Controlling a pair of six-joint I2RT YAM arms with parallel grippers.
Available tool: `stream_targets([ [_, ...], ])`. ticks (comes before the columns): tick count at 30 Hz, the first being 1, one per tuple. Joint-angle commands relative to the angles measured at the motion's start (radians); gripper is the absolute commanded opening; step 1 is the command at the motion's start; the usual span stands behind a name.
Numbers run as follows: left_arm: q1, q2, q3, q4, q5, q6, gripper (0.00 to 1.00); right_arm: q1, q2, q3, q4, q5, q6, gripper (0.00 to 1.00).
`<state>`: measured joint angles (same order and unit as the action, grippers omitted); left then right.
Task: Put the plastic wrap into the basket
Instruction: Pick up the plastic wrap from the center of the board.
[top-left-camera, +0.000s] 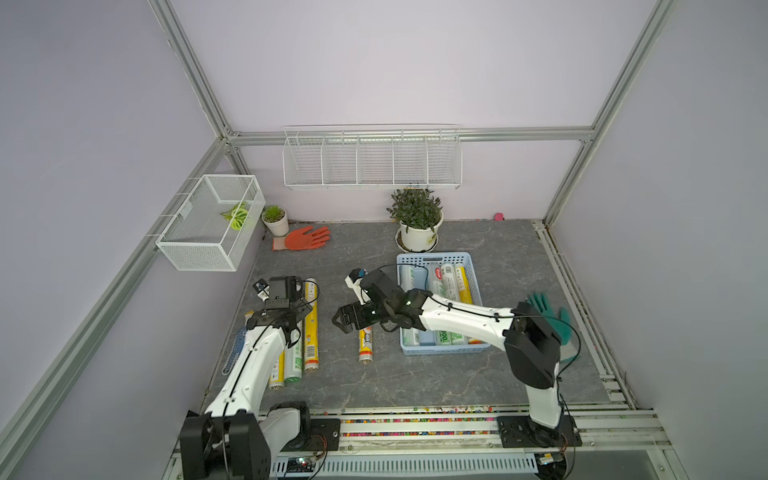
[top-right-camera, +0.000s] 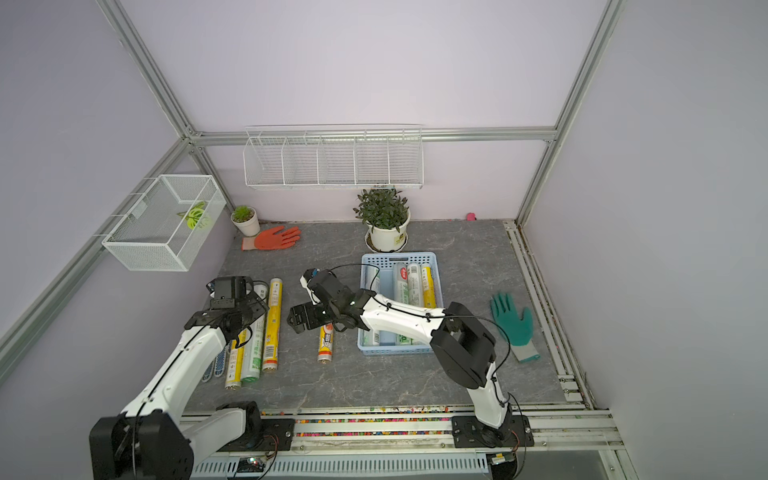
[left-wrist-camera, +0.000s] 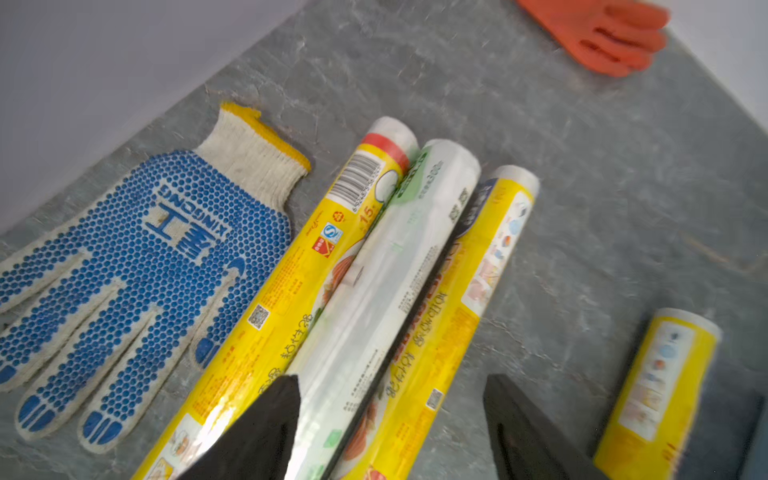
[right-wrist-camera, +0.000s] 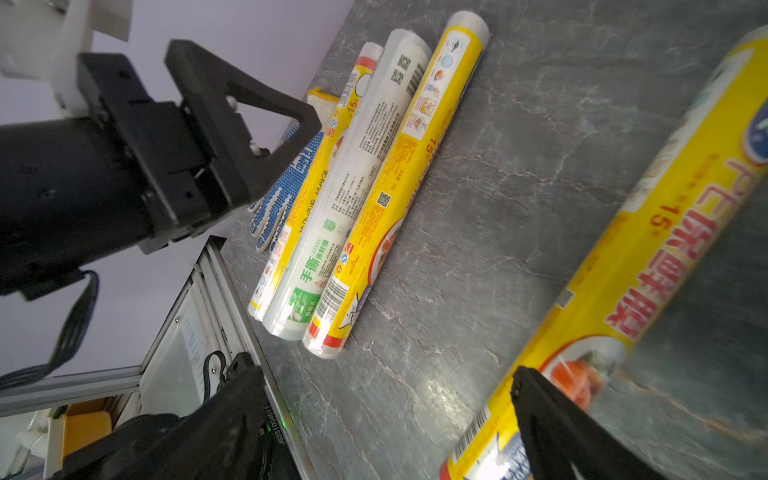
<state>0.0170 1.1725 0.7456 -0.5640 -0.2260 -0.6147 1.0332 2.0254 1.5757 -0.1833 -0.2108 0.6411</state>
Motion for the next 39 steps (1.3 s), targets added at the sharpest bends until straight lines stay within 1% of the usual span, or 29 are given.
stream_targets([
  [1,0.027,0.071,0.044,0.019,0.031,0.04,0.75,0.003,0.044,0.044,-0.007,-0.035,0.028,0.98],
  [8,0.033,0.167,0.077,0.029,0.004,0.076,0.73,0.004,0.081,0.047,0.009,-0.056,0.057,0.98],
  [13,0.033,0.255,0.105,0.018,0.045,0.103,0.68,0.002,0.082,0.05,0.004,-0.053,0.052,0.98],
  [16,0.034,0.301,0.124,-0.009,0.034,0.099,0.68,-0.002,0.09,0.059,-0.004,-0.059,0.053,0.99],
  [23,0.034,0.407,0.154,-0.025,0.052,0.12,0.68,-0.01,0.12,0.096,-0.041,-0.067,0.051,0.99],
  [28,0.028,0.459,0.171,-0.029,0.135,0.137,0.65,-0.014,0.128,0.107,-0.052,-0.058,0.057,0.98],
  [30,0.023,0.467,0.179,-0.036,0.143,0.14,0.64,-0.017,0.129,0.106,-0.051,-0.056,0.061,0.99],
  [35,0.013,0.492,0.183,-0.031,0.191,0.156,0.67,-0.018,0.123,0.103,-0.06,-0.05,0.063,0.98],
  [39,-0.004,0.527,0.191,-0.041,0.202,0.161,0.68,-0.023,0.104,0.081,-0.064,-0.037,0.06,0.98],
])
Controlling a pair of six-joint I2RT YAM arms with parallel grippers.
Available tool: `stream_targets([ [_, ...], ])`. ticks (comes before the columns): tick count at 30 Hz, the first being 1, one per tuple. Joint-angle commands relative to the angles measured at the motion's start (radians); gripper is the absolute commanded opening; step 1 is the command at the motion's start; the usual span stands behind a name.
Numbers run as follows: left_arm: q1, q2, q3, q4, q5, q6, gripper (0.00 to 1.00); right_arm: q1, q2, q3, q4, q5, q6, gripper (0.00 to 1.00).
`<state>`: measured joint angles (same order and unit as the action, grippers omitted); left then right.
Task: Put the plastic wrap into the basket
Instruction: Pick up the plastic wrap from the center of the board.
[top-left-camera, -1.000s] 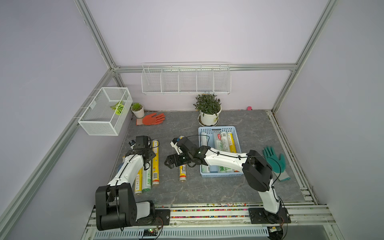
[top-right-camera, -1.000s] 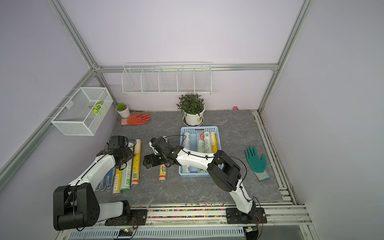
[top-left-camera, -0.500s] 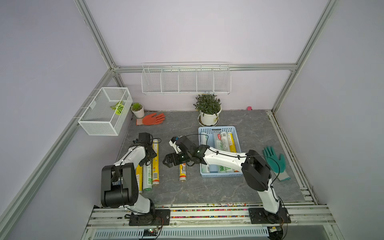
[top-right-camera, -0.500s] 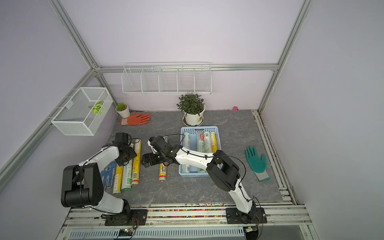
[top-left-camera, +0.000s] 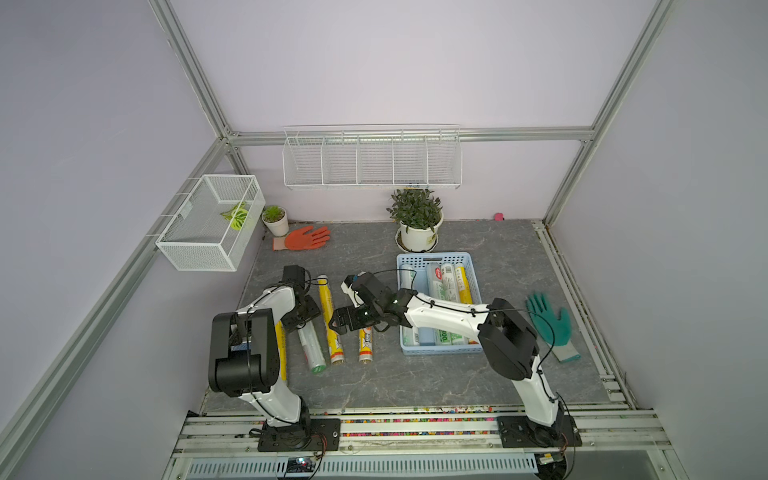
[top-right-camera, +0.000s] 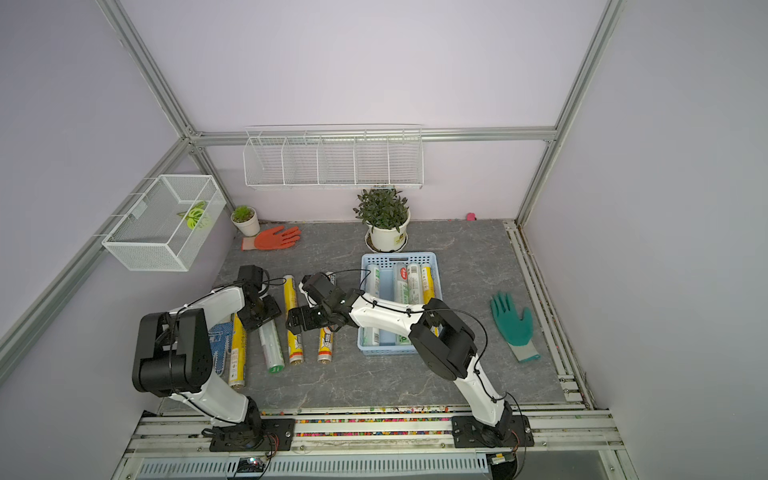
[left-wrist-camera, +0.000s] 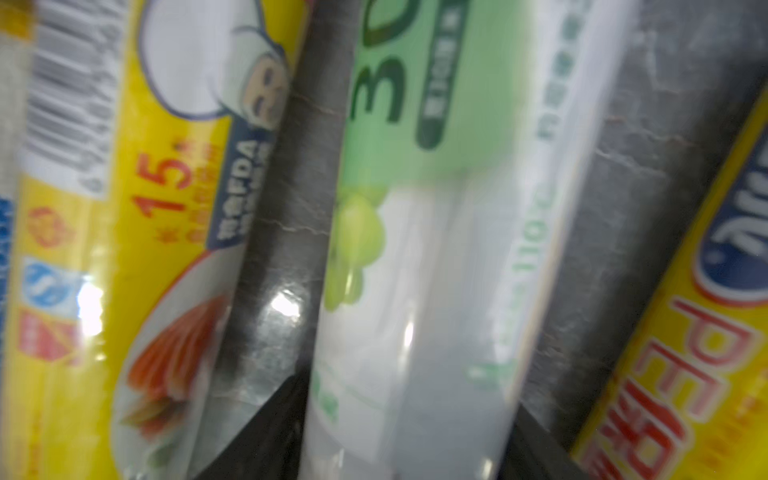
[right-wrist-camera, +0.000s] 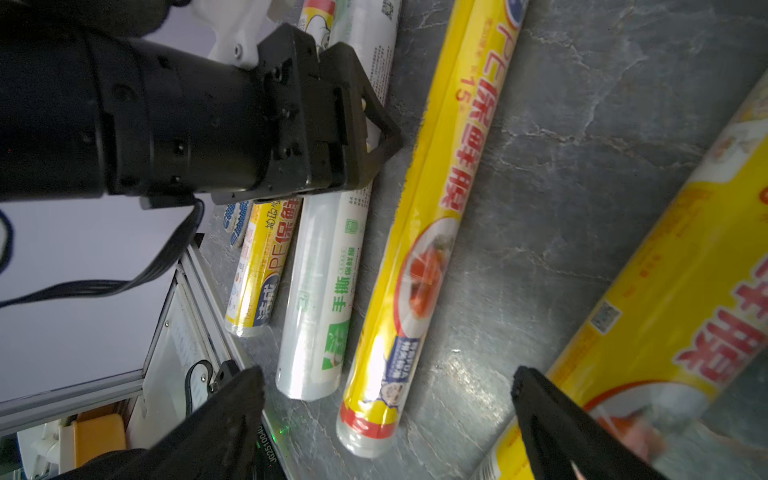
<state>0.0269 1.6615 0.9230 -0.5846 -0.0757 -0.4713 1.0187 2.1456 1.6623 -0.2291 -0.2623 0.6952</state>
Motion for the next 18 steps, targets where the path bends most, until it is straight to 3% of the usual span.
stream_targets([
  [1,-0.018,0.044,0.017,-0.024,0.053,0.016,0.68,-0.01,-0.024,-0.015,-0.014,0.016,0.006,0.98],
  [6,-0.036,0.062,0.026,-0.051,0.049,0.011,0.65,-0.021,-0.066,-0.06,-0.002,0.018,0.006,0.98],
  [18,-0.06,-0.101,0.098,-0.188,0.038,0.013,0.31,-0.058,-0.251,-0.228,0.044,0.064,0.004,0.98],
])
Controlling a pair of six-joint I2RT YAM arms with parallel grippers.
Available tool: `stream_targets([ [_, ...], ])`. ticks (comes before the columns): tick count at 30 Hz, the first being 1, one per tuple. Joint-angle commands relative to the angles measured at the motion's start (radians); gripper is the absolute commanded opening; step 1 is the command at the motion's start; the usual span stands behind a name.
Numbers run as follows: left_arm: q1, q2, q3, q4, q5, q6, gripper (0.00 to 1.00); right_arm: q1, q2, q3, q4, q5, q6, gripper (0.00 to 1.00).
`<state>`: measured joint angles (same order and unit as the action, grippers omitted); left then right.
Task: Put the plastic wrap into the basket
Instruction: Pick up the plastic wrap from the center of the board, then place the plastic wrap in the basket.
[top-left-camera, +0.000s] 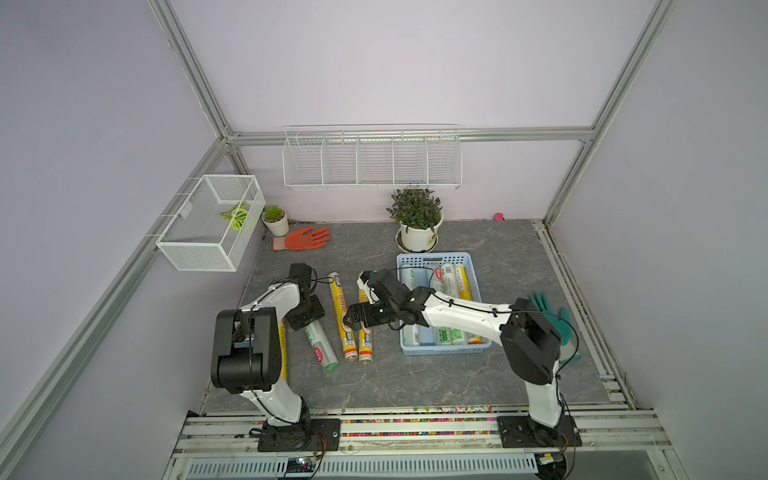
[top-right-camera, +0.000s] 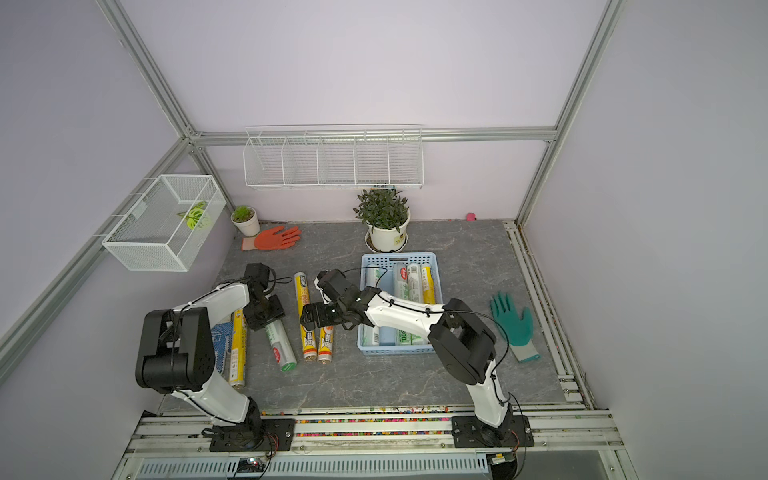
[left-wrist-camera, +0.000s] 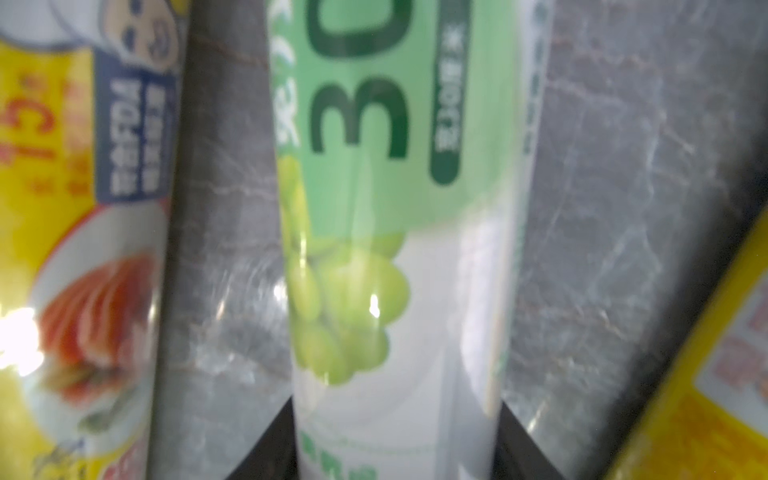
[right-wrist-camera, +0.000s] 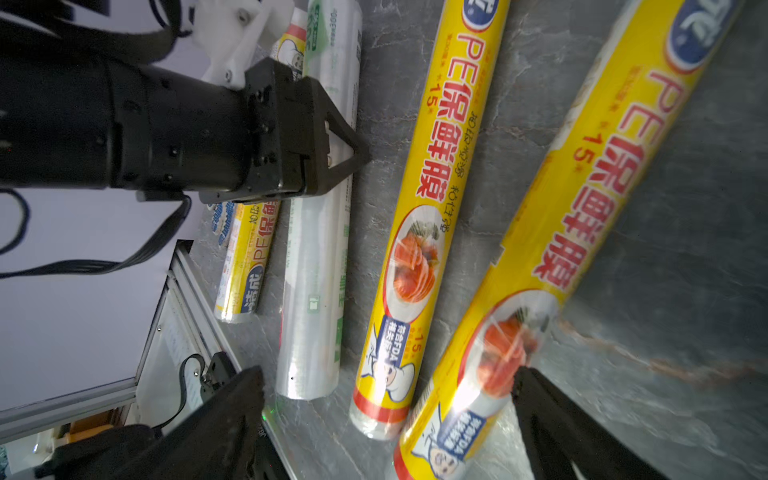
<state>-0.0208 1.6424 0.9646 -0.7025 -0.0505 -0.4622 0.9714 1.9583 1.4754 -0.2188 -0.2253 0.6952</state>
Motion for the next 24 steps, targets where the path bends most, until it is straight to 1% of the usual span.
stream_targets([
  [1,-0.017,-0.109,0.064,-0.081,0.016,0.005,0.28,-0.013,-0.083,-0.057,0.038,0.031,0.004,0.98],
  [6,-0.036,-0.237,0.078,-0.119,0.057,0.017,0.2,-0.029,-0.173,-0.131,0.051,0.062,0.003,0.98],
  [8,-0.041,-0.283,0.08,-0.124,0.086,0.023,0.19,-0.035,-0.203,-0.162,0.056,0.077,0.003,0.98],
  [11,-0.048,-0.353,0.082,-0.112,0.172,0.029,0.16,-0.044,-0.252,-0.201,0.065,0.094,0.004,0.98],
  [14,-0.072,-0.417,0.074,-0.06,0.263,-0.005,0.15,-0.054,-0.298,-0.244,0.069,0.127,0.008,0.98],
  [16,-0.112,-0.45,0.062,0.007,0.324,-0.039,0.14,-0.064,-0.336,-0.286,0.083,0.156,0.018,0.98],
  [19,-0.203,-0.452,0.067,0.077,0.334,-0.093,0.13,-0.084,-0.399,-0.355,0.106,0.196,0.041,0.98],
  [23,-0.333,-0.381,0.125,0.127,0.333,-0.135,0.13,-0.111,-0.496,-0.435,0.095,0.282,0.067,0.98],
  [24,-0.368,-0.356,0.148,0.138,0.333,-0.143,0.13,-0.119,-0.524,-0.454,0.072,0.321,0.086,0.98],
])
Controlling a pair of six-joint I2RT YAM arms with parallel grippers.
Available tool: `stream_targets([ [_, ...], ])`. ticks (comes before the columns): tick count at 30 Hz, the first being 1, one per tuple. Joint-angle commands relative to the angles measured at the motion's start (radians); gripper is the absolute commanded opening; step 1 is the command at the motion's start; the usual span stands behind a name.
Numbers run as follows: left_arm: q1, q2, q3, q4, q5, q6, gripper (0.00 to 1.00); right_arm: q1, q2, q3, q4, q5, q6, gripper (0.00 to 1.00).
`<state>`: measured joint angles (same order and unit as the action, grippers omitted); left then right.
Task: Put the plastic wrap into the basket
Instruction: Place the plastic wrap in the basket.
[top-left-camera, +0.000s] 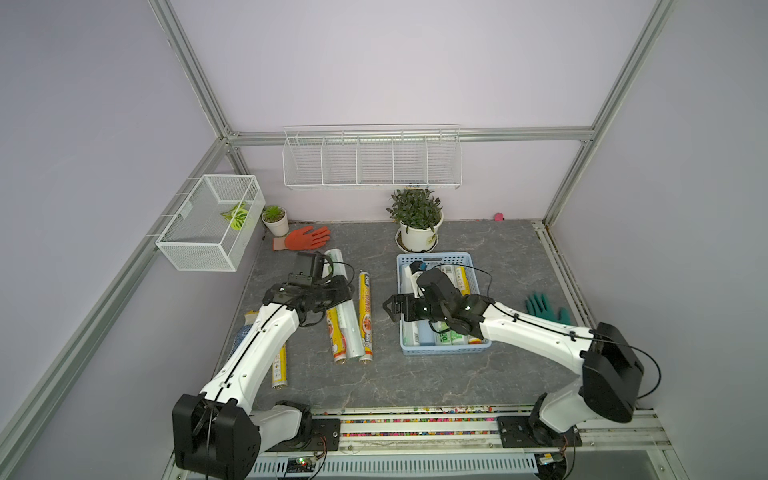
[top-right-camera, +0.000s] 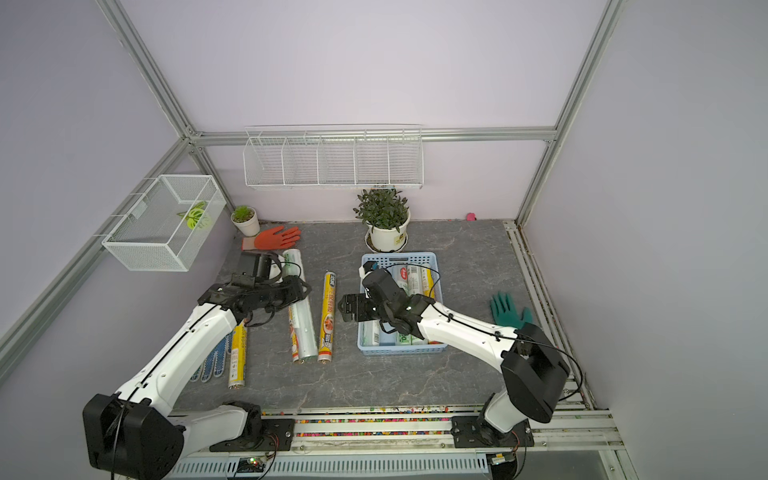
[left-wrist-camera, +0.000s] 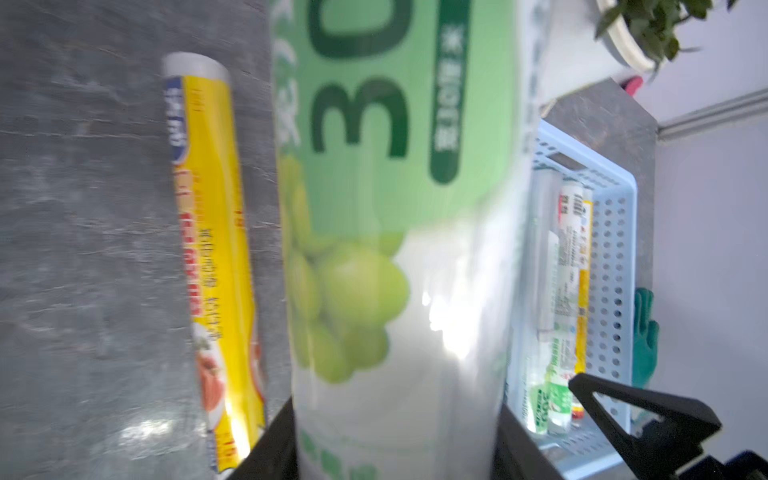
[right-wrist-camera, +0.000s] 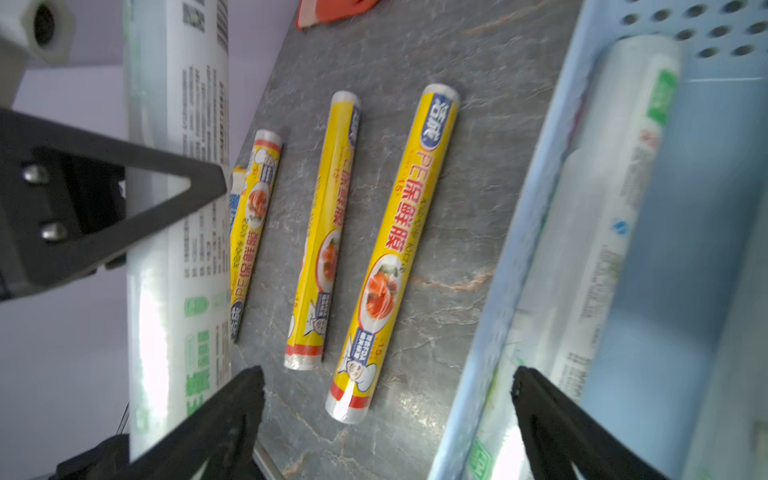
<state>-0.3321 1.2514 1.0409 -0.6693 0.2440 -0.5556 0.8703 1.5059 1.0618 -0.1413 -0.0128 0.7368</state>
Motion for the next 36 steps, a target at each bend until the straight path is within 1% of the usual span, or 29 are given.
stream_targets([
  [1,-0.092,0.059,0.093,0.121,0.037,-0.058,0.13,-0.025,-0.1,-0.059,-0.03,0.152,0.055,0.98],
  [4,-0.188,0.148,0.162,0.169,0.039,-0.077,0.12,-0.064,-0.18,-0.12,-0.071,0.213,0.067,0.97],
  [7,-0.271,0.25,0.254,0.171,0.009,-0.086,0.12,-0.117,-0.254,-0.189,-0.071,0.202,0.082,0.97],
  [10,-0.328,0.358,0.345,0.168,-0.002,-0.093,0.12,-0.163,-0.317,-0.242,-0.092,0.192,0.094,0.97],
  [13,-0.365,0.455,0.42,0.172,-0.011,-0.117,0.12,-0.193,-0.373,-0.286,-0.106,0.195,0.101,0.97],
  [16,-0.395,0.542,0.484,0.18,-0.016,-0.136,0.12,-0.21,-0.423,-0.319,-0.114,0.2,0.102,0.97],
  [18,-0.408,0.592,0.52,0.165,-0.046,-0.159,0.12,-0.218,-0.449,-0.331,-0.127,0.208,0.099,0.97],
  [22,-0.417,0.657,0.533,0.183,-0.068,-0.22,0.13,-0.229,-0.486,-0.351,-0.145,0.214,0.095,0.97],
  [24,-0.424,0.681,0.542,0.179,-0.068,-0.226,0.13,-0.233,-0.491,-0.358,-0.148,0.217,0.093,0.97],
  [32,-0.45,0.747,0.591,0.06,-0.142,-0.205,0.15,-0.245,-0.48,-0.367,-0.153,0.224,0.084,0.97],
  [36,-0.458,0.774,0.58,0.076,-0.118,-0.211,0.17,-0.247,-0.453,-0.356,-0.159,0.215,0.09,0.97],
])
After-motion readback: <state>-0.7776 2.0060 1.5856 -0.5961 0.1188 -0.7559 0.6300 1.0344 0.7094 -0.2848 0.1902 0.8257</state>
